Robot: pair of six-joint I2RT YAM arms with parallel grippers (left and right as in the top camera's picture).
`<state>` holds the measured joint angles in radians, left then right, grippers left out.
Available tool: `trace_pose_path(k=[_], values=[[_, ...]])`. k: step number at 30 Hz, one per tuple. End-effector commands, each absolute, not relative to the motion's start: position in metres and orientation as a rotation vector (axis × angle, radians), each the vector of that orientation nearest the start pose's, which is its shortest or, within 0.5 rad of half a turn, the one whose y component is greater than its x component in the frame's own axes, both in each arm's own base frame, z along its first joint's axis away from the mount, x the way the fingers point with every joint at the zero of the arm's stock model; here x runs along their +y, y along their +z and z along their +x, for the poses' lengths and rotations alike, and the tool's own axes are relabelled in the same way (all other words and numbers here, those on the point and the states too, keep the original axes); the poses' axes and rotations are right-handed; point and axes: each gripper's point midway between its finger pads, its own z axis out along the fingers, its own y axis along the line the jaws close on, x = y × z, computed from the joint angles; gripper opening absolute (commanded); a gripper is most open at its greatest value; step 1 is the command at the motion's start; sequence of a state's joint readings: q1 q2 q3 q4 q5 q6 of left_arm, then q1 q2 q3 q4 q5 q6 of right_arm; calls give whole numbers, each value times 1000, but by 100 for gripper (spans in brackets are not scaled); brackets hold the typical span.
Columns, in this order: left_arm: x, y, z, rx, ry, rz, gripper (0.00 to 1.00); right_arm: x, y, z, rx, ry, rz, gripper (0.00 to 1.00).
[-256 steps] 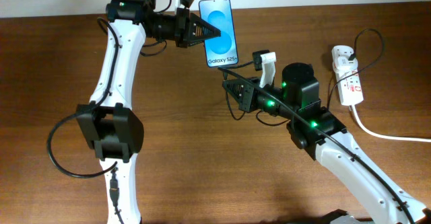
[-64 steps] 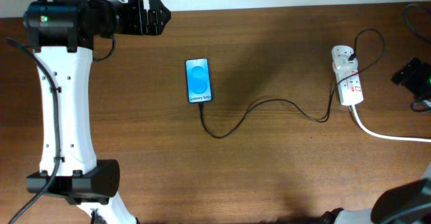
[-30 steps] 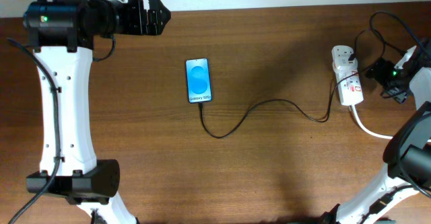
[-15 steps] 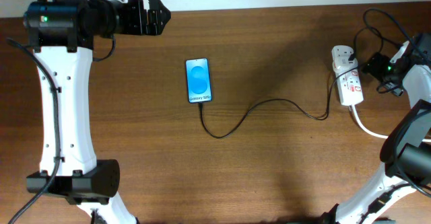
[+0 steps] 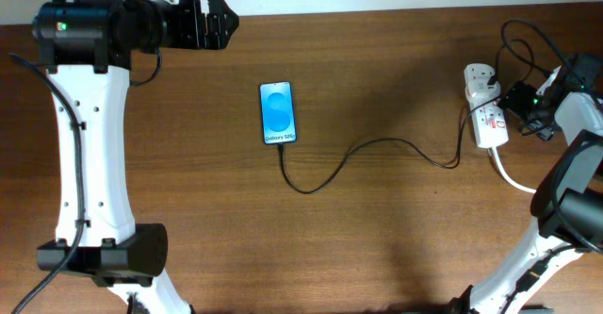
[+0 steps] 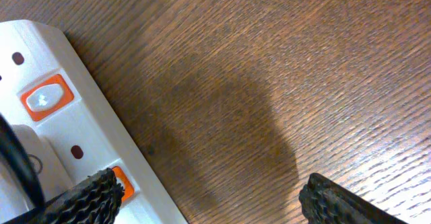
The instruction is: Plug charger to phone and switch on socket
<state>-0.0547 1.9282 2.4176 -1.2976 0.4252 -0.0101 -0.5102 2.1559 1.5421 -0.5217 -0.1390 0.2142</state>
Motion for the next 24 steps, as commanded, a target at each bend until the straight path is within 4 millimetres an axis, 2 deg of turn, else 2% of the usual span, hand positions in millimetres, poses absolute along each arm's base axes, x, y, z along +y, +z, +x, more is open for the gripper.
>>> trace_pose_path(k=[1, 24], values=[[-93, 372, 452, 2310, -517, 261, 99, -214, 20, 461, 2535, 104, 879, 89], [-93, 372, 452, 2310, -517, 261, 99, -188, 14, 461, 2595, 135, 838, 89]])
